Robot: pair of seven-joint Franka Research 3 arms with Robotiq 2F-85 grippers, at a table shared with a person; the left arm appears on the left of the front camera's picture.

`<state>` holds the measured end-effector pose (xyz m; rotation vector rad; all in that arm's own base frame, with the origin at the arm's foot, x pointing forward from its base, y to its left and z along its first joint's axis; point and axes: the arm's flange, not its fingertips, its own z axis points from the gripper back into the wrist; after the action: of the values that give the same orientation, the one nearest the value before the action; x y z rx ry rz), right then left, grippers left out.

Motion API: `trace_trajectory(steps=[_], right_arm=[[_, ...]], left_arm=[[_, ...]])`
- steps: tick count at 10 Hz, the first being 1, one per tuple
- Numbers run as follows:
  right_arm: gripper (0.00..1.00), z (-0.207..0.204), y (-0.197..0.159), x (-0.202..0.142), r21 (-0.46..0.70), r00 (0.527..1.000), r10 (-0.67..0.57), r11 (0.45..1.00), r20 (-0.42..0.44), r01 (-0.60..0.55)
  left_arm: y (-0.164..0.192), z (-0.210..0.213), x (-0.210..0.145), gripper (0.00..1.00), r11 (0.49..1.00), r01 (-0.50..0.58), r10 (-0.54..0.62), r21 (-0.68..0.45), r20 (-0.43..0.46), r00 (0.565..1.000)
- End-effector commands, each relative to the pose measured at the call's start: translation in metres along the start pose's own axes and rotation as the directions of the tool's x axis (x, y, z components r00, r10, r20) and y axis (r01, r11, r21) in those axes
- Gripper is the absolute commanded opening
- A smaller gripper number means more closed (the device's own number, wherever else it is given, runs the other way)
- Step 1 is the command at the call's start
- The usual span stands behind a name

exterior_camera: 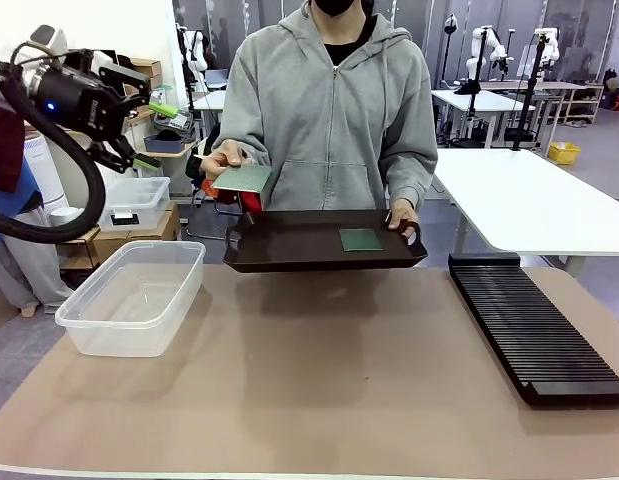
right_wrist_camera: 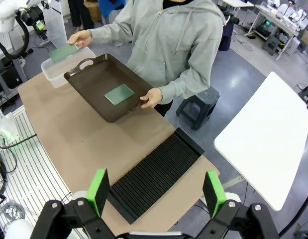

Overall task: Sort PCBs into racks and boxes based on the side picked up.
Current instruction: Pick up the Blank PCB handed by the Human.

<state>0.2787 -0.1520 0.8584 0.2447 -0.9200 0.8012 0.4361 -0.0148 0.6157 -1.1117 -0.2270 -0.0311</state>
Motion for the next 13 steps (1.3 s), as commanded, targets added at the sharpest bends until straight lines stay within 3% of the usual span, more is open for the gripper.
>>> trace_trajectory(steps=[1, 4, 9, 13], right_arm=[[1.0, -0.001, 0.002, 0.0, 0.003, 1.0, 0.003, 1.0, 0.0, -0.003], [1.0, -0.001, 0.002, 0.0, 0.003, 1.0, 0.003, 1.0, 0.0, -0.003], [1.0, -0.001, 0.002, 0.0, 0.003, 1.0, 0.003, 1.0, 0.0, -0.003], [1.0, -0.001, 0.002, 0.0, 0.003, 1.0, 0.003, 1.0, 0.0, -0.003]], left_arm=[[0.012, -0.015, -0.009, 1.0, 0.997, 0.007, -0.003, -0.082, 0.051, 0.999], [0.039, -0.042, -0.008, 1.0, 0.986, -0.002, 0.005, -0.169, 0.014, 1.0], [0.033, -0.036, -0.009, 1.0, 0.991, -0.008, 0.01, -0.131, 0.013, 1.0], [0.063, -0.072, 0.014, 1.0, 0.979, -0.05, 0.042, -0.198, -0.044, 0.998]])
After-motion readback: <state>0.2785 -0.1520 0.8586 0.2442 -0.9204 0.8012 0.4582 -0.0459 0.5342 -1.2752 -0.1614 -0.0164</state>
